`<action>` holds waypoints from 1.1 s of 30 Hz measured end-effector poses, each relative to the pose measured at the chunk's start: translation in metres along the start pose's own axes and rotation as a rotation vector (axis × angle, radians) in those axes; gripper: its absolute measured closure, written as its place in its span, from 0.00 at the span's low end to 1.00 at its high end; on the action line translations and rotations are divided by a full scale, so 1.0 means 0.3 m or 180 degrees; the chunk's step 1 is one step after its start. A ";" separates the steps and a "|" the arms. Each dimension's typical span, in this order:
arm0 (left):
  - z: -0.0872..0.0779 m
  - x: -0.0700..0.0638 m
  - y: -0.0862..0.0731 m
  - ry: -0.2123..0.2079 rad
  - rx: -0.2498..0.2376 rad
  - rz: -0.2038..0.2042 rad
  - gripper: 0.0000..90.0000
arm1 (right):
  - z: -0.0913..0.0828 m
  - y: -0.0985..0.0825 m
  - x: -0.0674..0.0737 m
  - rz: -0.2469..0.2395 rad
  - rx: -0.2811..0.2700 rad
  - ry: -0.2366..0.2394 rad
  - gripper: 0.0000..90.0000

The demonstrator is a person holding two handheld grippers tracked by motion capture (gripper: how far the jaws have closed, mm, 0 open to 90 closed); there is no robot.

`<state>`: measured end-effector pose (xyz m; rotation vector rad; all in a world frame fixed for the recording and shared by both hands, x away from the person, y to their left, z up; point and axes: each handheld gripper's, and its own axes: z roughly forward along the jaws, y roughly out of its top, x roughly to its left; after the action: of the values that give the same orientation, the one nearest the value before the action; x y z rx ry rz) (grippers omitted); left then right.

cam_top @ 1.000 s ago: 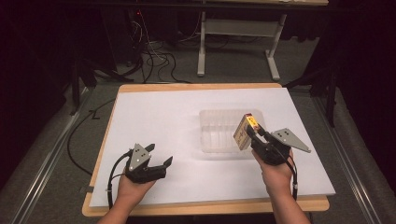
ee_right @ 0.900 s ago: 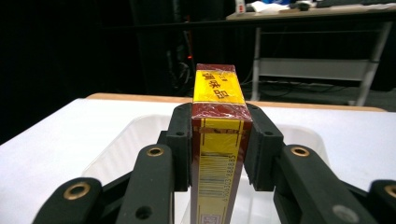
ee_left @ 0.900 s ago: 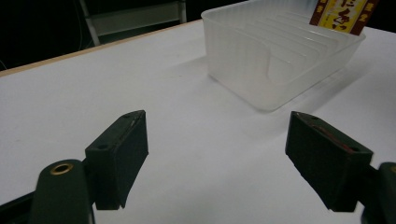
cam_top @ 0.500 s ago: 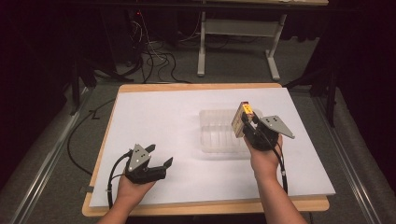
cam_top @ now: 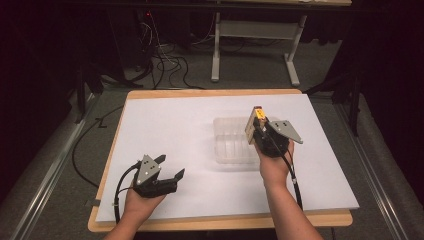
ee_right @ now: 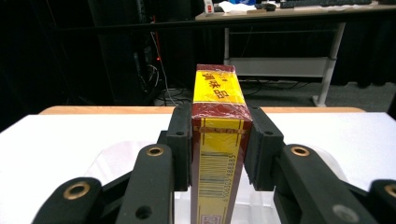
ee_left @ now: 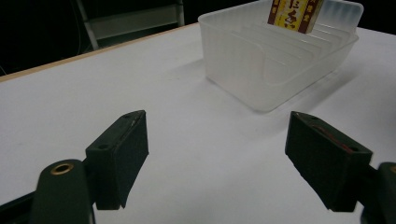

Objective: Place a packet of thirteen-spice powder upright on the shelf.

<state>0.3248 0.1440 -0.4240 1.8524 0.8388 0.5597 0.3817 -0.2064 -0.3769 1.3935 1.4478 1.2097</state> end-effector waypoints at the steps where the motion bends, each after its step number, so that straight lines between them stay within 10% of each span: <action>1: 0.000 0.001 0.000 -0.0001 -0.0001 -0.0001 0.25 | 0.002 -0.001 0.001 -0.0001 -0.0009 -0.0007 0.76; 33: 0.012 -0.005 -0.002 -0.0008 0.0066 0.0057 0.25 | 0.015 -0.042 0.009 -0.0004 -0.0044 -0.0187 0.75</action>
<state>0.3262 0.1409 -0.4262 1.8808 0.8301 0.5616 0.3825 -0.2025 -0.3900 1.4070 1.3972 1.1665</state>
